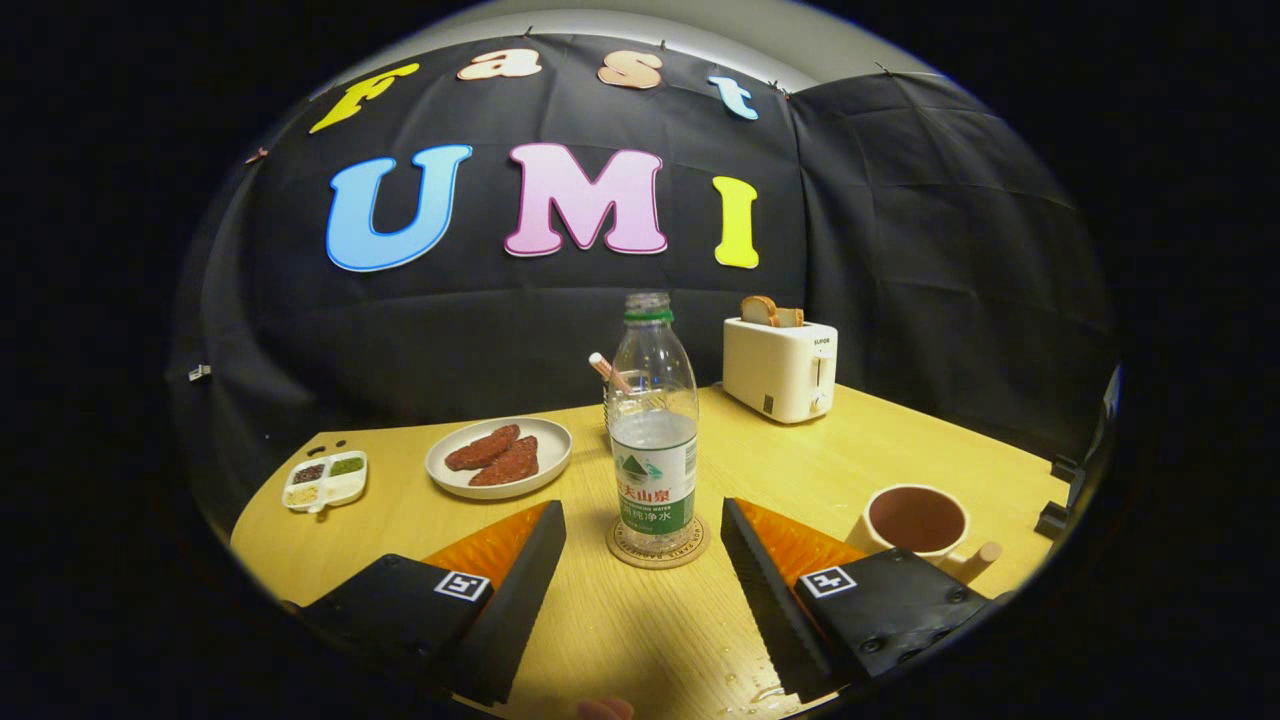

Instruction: Take the bottle from table, then pour the juice into the cup, finally place the bottle on the coaster

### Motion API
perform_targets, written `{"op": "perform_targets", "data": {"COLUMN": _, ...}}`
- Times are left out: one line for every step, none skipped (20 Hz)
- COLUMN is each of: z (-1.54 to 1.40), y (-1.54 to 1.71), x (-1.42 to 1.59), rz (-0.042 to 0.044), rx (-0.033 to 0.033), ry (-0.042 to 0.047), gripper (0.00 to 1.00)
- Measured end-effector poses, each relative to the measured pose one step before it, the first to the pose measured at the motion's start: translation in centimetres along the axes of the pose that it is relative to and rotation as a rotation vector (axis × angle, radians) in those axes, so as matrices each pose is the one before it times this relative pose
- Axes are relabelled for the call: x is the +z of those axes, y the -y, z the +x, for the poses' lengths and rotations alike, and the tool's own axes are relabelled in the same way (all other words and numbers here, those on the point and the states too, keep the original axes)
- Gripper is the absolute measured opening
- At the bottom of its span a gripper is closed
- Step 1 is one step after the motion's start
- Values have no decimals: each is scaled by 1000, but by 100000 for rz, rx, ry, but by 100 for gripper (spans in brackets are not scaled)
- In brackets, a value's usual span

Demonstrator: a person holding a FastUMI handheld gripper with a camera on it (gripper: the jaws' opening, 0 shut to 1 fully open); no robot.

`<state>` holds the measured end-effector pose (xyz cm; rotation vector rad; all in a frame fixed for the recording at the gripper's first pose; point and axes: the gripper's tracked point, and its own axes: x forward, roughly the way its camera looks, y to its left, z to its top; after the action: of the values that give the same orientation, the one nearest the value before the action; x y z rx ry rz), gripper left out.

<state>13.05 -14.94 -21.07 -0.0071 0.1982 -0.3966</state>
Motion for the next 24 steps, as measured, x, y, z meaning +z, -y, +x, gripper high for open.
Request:
{"op": "perform_targets", "data": {"z": -897, "y": -42, "x": 861, "rz": -539, "rx": 1982, "ry": 922, "gripper": 96}}
{"op": "perform_targets", "data": {"z": -838, "y": -207, "x": 972, "rz": -841, "rx": 2221, "ry": 884, "gripper": 96}}
{"op": "perform_targets", "data": {"z": -785, "y": -58, "x": 871, "rz": -614, "rx": 2113, "ry": 894, "gripper": 96}}
{"op": "perform_targets", "data": {"z": -753, "y": -233, "x": 1134, "rz": -644, "rx": 2339, "ry": 1304, "gripper": 96}}
{"op": "perform_targets", "data": {"z": -680, "y": -139, "x": 915, "rz": -609, "rx": 2314, "ry": 1025, "gripper": 96}}
{"op": "perform_targets", "data": {"z": -678, "y": -252, "x": 1044, "rz": -627, "rx": 2531, "ry": 762, "gripper": 96}}
{"op": "perform_targets", "data": {"z": -443, "y": -97, "x": 855, "rz": -117, "rx": 2154, "ry": 349, "gripper": 96}}
{"op": "perform_targets", "data": {"z": -503, "y": -145, "x": 957, "rz": 539, "rx": 2194, "ry": 526, "gripper": 96}}
{"op": "perform_targets", "data": {"z": -534, "y": -99, "x": 915, "rz": 693, "rx": 2237, "ry": 781, "gripper": 96}}
{"op": "perform_targets", "data": {"z": -489, "y": -63, "x": 923, "rz": 466, "rx": 1577, "ry": 631, "gripper": 96}}
{"op": "perform_targets", "data": {"z": -404, "y": 152, "x": 768, "rz": 83, "rx": 1488, "ry": 393, "gripper": 96}}
{"op": "perform_targets", "data": {"z": -491, "y": 189, "x": 762, "rz": -202, "rx": 1173, "ry": 396, "gripper": 96}}
{"op": "perform_targets", "data": {"z": -320, "y": 289, "x": 622, "rz": -333, "rx": 1390, "ry": 449, "gripper": 96}}
{"op": "perform_targets", "data": {"z": -445, "y": 238, "x": 557, "rz": -253, "rx": 1142, "ry": 321, "gripper": 96}}
{"op": "perform_targets", "data": {"z": -302, "y": 321, "x": 330, "rz": 171, "rx": 1296, "ry": 116, "gripper": 96}}
{"op": "perform_targets", "data": {"z": -384, "y": 199, "x": 271, "rz": 348, "rx": 1391, "ry": 53, "gripper": 96}}
{"op": "perform_targets", "data": {"z": -223, "y": 343, "x": 469, "rz": 506, "rx": 1041, "ry": 140, "gripper": 96}}
{"op": "perform_targets", "data": {"z": -312, "y": 340, "x": 370, "rz": 479, "rx": 821, "ry": 263, "gripper": 96}}
{"op": "perform_targets", "data": {"z": -243, "y": 416, "x": 251, "rz": 644, "rx": 734, "ry": 75, "gripper": 96}}
{"op": "perform_targets", "data": {"z": -201, "y": 316, "x": 331, "rz": 799, "rx": 869, "ry": 57, "gripper": 96}}
{"op": "perform_targets", "data": {"z": -239, "y": 294, "x": 325, "rz": 754, "rx": 1312, "ry": 72, "gripper": 96}}
{"op": "perform_targets", "data": {"z": -204, "y": 207, "x": 338, "rz": 500, "rx": 1445, "ry": 60, "gripper": 96}}
{"op": "perform_targets", "data": {"z": -244, "y": 157, "x": 407, "rz": 33, "rx": 1556, "ry": 346, "gripper": 96}}
{"op": "perform_targets", "data": {"z": -294, "y": 96, "x": 325, "rz": -282, "rx": 1905, "ry": 231, "gripper": 96}}
